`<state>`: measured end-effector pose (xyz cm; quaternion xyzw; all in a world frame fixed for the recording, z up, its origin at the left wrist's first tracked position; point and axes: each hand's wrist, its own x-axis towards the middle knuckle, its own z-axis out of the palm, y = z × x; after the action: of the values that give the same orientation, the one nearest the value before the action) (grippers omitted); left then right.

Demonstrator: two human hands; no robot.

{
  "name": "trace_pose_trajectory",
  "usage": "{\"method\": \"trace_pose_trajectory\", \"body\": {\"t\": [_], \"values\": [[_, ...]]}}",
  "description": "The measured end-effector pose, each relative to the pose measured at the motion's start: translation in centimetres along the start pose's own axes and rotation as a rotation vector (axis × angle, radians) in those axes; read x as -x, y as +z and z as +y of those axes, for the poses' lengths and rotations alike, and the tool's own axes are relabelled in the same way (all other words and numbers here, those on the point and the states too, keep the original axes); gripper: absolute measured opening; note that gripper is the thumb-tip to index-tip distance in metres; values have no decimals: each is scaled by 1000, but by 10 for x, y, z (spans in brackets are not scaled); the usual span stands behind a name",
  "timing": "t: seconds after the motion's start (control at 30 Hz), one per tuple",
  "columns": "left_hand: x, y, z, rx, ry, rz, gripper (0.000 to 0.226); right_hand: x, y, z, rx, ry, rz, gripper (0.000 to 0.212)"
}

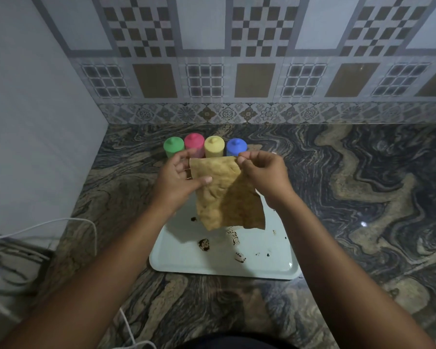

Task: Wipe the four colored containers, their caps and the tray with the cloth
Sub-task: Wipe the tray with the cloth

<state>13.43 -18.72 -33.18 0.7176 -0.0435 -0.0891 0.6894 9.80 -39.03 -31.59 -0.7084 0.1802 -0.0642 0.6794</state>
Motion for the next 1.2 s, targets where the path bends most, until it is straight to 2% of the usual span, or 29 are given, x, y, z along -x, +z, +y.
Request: {"method": "trace_pose_trajectory", "body": {"t": [0.03, 0.1, 0.13, 0.2, 0.4, 0.5, 0.57, 0.63, 0.7, 0.77, 0.83, 0.93, 0.97, 1.07, 1.2], "values": [[0, 1, -2, -12, 0, 9, 62, 0, -3, 0, -44, 37, -55, 3], [-1, -1, -3, 16, -46, 37, 55, 1, -11, -2, -51, 102, -196, 27], [-2, -3, -4, 51, -93, 43, 50, 0, -16, -1, -13, 135, -264, 40], [-5, -10, -5, 55, -167, 19, 41, -1, -21, -1, 100, 176, -315, 47], [-6, -15, 1, -99, -290, -82, 37, -3, -21, 0, 354, 144, -119, 48], [-6, -13, 1, -146, -347, -123, 37, 3, -19, -1, 594, -1, 16, 56], [-4, -13, 0, -196, -325, -128, 43, 5, -22, 3, 553, -67, 28, 43], [-2, -13, -2, -296, -227, -139, 61, 5, -27, 9, 464, -67, -55, 21], [0, -13, -2, -410, -105, -160, 86, 6, -32, 14, 392, -27, -138, 20], [4, -10, 2, -496, -10, -196, 93, 9, -35, 15, 320, 9, -186, 21], [6, -7, 4, -608, 105, -265, 77, 14, -41, 12, 330, 21, -252, 10], [7, -1, 5, -778, 290, -358, 32, 21, -48, 10, 550, -7, -358, 38], [7, 1, 5, -805, 317, -362, 22, 22, -48, 10, 658, -29, -341, 39], [3, 8, 2, -845, 340, -307, 12, 24, -44, 11, 854, -127, -247, 10], [-13, 14, -5, -903, 380, -228, 7, 12, -38, 15, 868, -145, -187, 5]]}}
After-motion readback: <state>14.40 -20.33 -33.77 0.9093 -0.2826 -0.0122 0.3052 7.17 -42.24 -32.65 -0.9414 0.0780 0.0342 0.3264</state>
